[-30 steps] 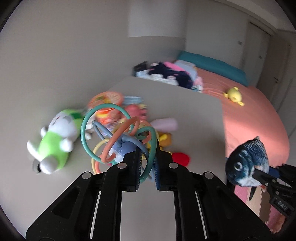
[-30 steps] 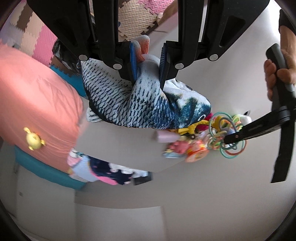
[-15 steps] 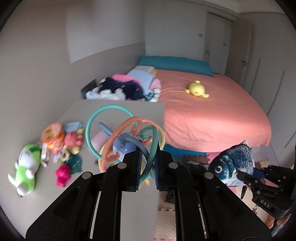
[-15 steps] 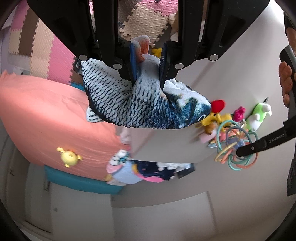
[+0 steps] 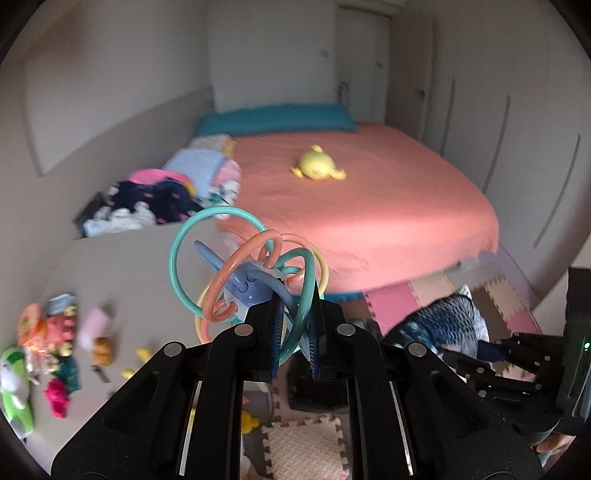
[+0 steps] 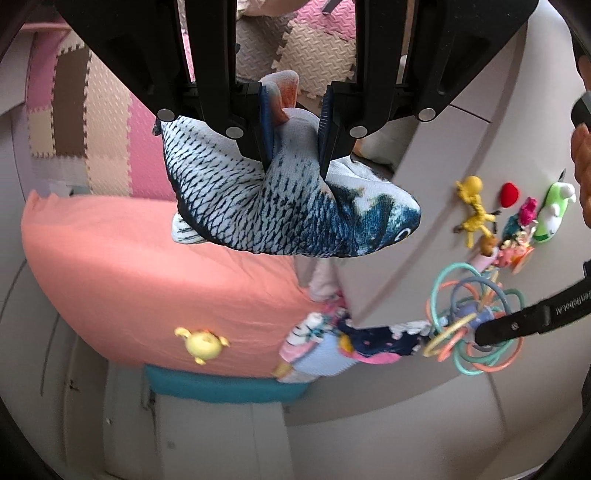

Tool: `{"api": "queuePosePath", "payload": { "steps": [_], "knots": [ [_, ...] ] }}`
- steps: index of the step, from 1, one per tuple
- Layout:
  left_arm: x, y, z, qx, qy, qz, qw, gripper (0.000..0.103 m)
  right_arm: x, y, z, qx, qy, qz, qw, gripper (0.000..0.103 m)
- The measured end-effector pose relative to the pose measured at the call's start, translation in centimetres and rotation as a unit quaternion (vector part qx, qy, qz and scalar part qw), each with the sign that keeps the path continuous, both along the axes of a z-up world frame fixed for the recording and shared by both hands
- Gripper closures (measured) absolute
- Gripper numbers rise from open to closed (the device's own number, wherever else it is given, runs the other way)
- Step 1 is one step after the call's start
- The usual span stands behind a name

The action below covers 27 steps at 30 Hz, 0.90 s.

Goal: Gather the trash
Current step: 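Carry both toys over the black bin and open both grippers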

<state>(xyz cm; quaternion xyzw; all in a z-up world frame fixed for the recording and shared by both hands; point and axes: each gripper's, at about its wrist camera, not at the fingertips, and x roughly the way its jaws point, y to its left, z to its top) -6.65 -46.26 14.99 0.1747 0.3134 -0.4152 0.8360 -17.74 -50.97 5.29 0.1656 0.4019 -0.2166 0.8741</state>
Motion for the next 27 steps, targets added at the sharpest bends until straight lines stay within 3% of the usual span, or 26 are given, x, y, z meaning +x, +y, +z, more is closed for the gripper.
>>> {"api": "queuePosePath", "payload": {
  "steps": [3,9,11,12,13,15,17,27],
  "knots": [
    [-0.4,-3.3,-3.1,0.030,0.018,-0.021,0.9992,0.092,0.0,-2.0,-1.8,0.019,0.016,-0.014,1.000,0.081],
    [1.0,-9.8,-10.9,0.085,0.092,-0.051,0.9908,0.091,1.2,-5.6,-6.9,0.058,0.057,-0.038,0.996,0.081],
    [1.3,-11.0,-12.3,0.092,0.104,-0.056,0.9887,0.088,1.9,-6.3,-8.2,0.064,0.069,-0.033,0.995,0.074],
    [1.5,-11.8,-13.0,0.101,0.111,-0.062,0.9868,0.084,2.2,-6.5,-8.7,0.059,0.077,-0.028,0.995,0.054],
    [1.8,-12.6,-13.7,0.111,0.120,-0.065,0.9844,0.077,2.5,-6.7,-9.1,0.047,0.084,-0.027,0.995,0.032],
    [2.5,-13.2,-14.3,0.113,0.107,-0.041,0.9870,0.007,2.7,-7.1,-9.5,0.032,0.084,-0.037,0.995,0.025],
    [2.8,-13.1,-13.7,0.102,0.074,-0.028,0.9916,0.006,2.7,-7.6,-9.6,0.041,0.078,-0.043,0.995,0.025],
    [3.7,-12.7,-12.2,0.083,0.074,-0.023,0.9935,0.006,3.6,-7.8,-9.0,0.047,0.066,-0.041,0.996,0.025]
  ]
}}
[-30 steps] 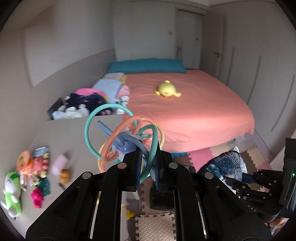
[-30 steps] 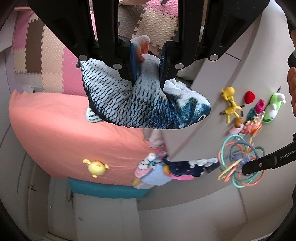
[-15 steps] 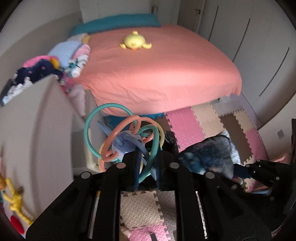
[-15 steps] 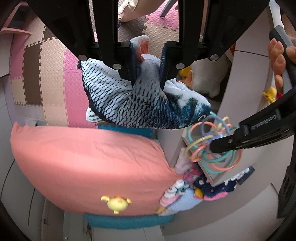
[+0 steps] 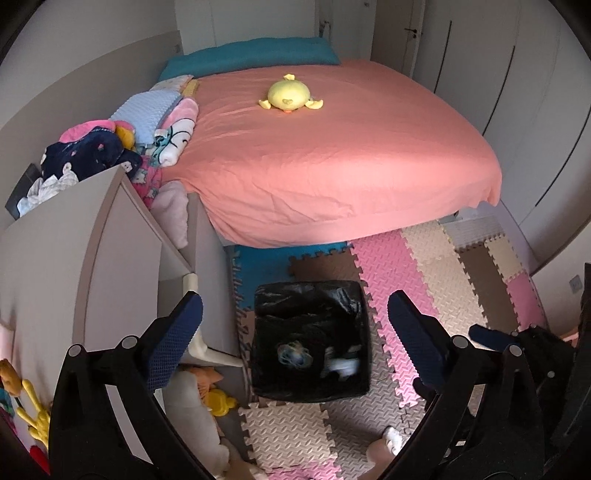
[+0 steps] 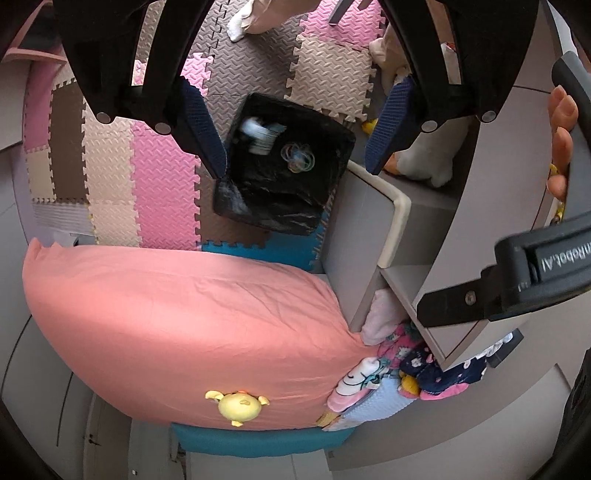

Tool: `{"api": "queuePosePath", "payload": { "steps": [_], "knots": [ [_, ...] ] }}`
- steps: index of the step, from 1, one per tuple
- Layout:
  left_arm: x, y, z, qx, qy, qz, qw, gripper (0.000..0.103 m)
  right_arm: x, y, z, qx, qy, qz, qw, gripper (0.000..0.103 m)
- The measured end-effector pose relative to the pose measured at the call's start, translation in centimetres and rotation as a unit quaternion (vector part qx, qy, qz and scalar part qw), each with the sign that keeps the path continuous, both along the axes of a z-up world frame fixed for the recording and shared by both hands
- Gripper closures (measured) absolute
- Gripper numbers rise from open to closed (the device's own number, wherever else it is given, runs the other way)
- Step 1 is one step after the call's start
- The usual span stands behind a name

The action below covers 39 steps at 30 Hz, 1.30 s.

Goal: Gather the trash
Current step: 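Carry both toys over the black bin and open both grippers, then move both grippers back over the table toys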

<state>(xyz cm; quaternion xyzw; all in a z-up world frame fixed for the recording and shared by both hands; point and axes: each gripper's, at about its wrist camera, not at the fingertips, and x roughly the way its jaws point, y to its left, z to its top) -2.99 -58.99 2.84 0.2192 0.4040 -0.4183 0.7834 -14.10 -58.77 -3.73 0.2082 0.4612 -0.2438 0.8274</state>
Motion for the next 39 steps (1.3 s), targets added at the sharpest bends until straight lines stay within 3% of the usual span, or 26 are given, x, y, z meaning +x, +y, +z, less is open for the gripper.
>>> {"api": "queuePosePath", "payload": {
  "steps": [9,15,22,31,35,39],
  "knots": [
    [0.8,5.5,3.4,-0.026,-0.013,0.025,0.9993,0.006,1.9,4.3,3.8,-0.026,-0.021,0.046,0.998,0.025],
    [2.5,13.6,6.4,-0.041,-0.029,0.081,0.9954,0.006,4.7,9.9,6.9,-0.043,-0.041,0.105,0.993,0.025],
    [4.6,25.2,8.5,-0.049,-0.055,0.165,0.9836,0.006,8.9,19.4,8.9,-0.052,-0.059,0.199,0.977,0.025],
    [8.9,37.5,7.2,-0.048,-0.033,0.256,0.9648,0.006,16.0,28.2,7.1,-0.061,-0.028,0.276,0.959,0.025],
    [10.1,40.3,5.9,-0.047,-0.016,0.268,0.9622,0.006,18.8,29.6,5.4,-0.069,-0.004,0.293,0.954,0.027],
    [10.9,41.6,4.7,-0.043,-0.003,0.274,0.9607,0.006,20.7,29.6,3.6,-0.055,0.025,0.292,0.955,0.037]
  ]
}}
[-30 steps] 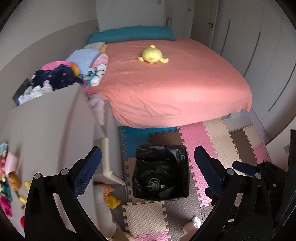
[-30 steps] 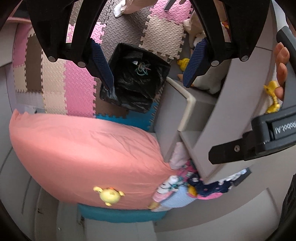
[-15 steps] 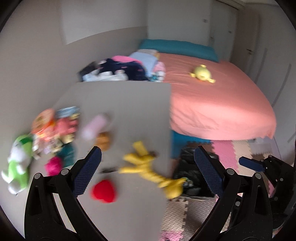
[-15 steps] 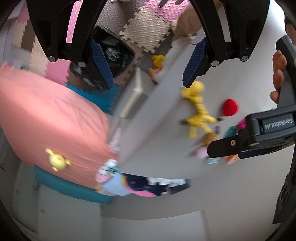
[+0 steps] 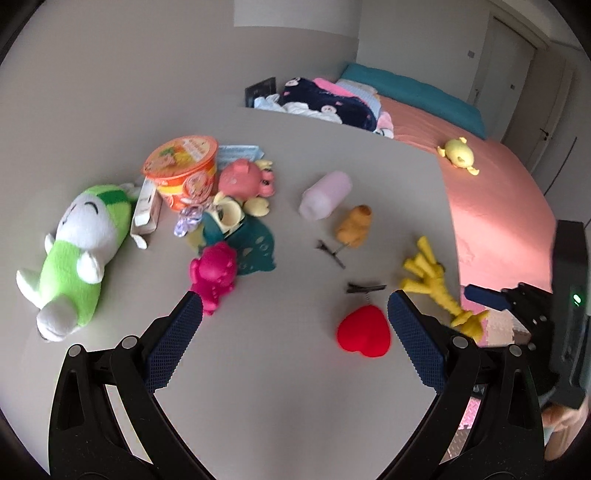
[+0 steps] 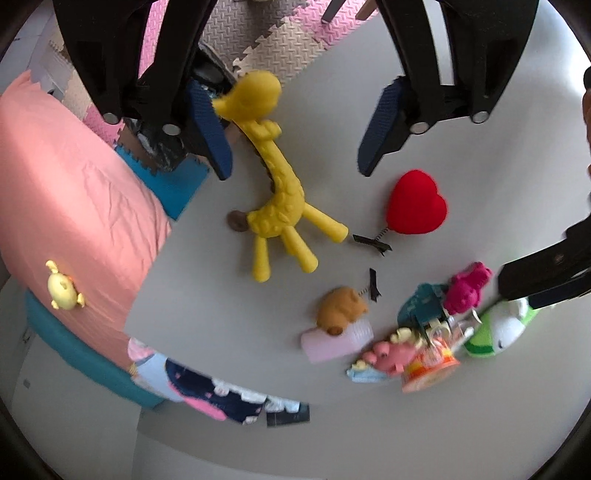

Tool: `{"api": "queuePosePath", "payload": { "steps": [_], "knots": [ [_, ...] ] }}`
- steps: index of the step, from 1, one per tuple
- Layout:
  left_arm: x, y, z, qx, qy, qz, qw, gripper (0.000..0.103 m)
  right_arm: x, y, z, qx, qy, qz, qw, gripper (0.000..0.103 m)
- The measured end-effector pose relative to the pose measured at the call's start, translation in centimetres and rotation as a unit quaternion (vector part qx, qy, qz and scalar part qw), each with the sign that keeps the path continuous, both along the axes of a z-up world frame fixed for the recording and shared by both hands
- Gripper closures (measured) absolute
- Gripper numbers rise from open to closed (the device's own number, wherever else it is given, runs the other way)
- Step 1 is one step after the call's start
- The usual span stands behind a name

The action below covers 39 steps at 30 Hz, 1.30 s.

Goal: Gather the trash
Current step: 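Move both grippers back over the table toys, then grasp the yellow giraffe teether with the right gripper while the left gripper grasps the red heart, then carry both toys over the black bin and open both grippers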

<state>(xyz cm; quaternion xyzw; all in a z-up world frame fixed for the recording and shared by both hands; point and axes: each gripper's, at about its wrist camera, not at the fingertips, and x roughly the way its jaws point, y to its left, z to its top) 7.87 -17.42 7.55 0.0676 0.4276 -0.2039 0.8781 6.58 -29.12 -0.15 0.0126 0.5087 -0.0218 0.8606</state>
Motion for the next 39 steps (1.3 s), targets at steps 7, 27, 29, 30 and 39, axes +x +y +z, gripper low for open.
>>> {"api": "queuePosePath", "payload": {
  "steps": [7,27,29,30,39],
  "knots": [
    [0.2,-1.2,-1.7,0.015,0.011,-0.022,0.9996,0.006,1.1,-0.3,-0.8,0.002,0.014,0.002,1.000,0.080],
    [0.6,-6.4,-6.5,0.092,0.014,-0.047,0.9945,0.059,-2.9,-4.6,2.3,0.067,-0.027,-0.045,0.996,0.084],
    [0.7,-6.1,-6.4,0.082,0.014,-0.044,0.9956,0.060,-3.2,-4.7,2.5,0.070,-0.029,-0.044,0.996,0.084],
    [0.7,-6.0,-6.2,0.078,0.013,-0.041,0.9960,0.060,-3.4,-4.7,2.6,0.072,-0.031,-0.044,0.996,0.084],
    [-0.9,-6.9,-2.3,0.059,-0.024,-0.055,0.9965,0.060,-4.8,-5.6,3.7,0.076,-0.046,-0.057,0.994,0.084]
  ]
}}
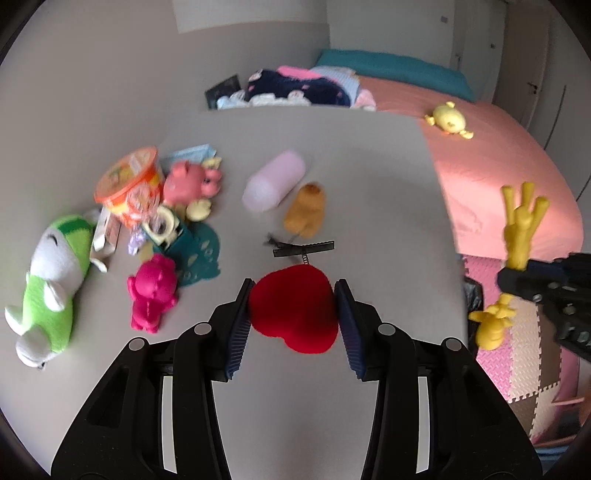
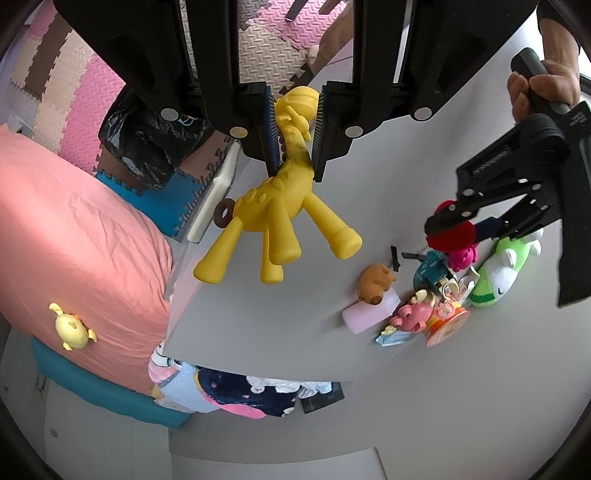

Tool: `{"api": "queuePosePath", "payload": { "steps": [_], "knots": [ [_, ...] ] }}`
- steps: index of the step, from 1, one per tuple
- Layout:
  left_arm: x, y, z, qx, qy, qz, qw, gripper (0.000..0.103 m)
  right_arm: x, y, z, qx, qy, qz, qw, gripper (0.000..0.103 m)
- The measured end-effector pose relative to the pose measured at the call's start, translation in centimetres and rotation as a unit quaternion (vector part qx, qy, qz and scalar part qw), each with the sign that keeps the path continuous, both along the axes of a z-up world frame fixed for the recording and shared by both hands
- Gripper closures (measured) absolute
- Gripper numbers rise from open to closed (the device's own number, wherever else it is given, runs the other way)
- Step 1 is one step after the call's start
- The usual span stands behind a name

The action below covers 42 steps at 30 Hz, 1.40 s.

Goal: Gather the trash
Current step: 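Carry both toys over the black bin and open both grippers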

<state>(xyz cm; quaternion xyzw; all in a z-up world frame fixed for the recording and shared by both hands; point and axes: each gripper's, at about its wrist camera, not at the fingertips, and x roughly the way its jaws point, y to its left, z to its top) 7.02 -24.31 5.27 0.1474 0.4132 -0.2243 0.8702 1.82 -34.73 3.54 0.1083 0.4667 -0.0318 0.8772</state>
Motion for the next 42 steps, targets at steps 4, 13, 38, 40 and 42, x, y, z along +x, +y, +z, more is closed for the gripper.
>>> {"api": "queuePosePath", "payload": {
  "steps": [4,13,38,40,42],
  "knots": [
    [-1.2,-2.0,1.5,-0.010,-0.009,-0.022,0.9997,0.060,-1.5,-1.5,0.5,0.002,-0.008,-0.016,1.000,0.084],
    [-5.1,-10.5,2.2,-0.011,-0.015,-0.096,0.9952,0.060,-6.9,-8.7,0.2,-0.001,-0.003,-0.086,0.996,0.084],
    [-10.4,-29.2,-4.7,0.043,0.034,-0.214,0.9753,0.006,-12.3,-24.1,-3.2,0.031,0.035,-0.244,0.969,0.042],
    [-10.3,-28.9,-4.4,0.041,0.035,-0.209,0.9765,0.006,-12.4,-23.9,-3.0,0.028,0.032,-0.240,0.970,0.042],
    [-10.2,-28.4,-4.1,0.038,0.033,-0.205,0.9774,0.006,-12.3,-23.6,-2.9,0.024,0.033,-0.239,0.970,0.042]
  ]
}}
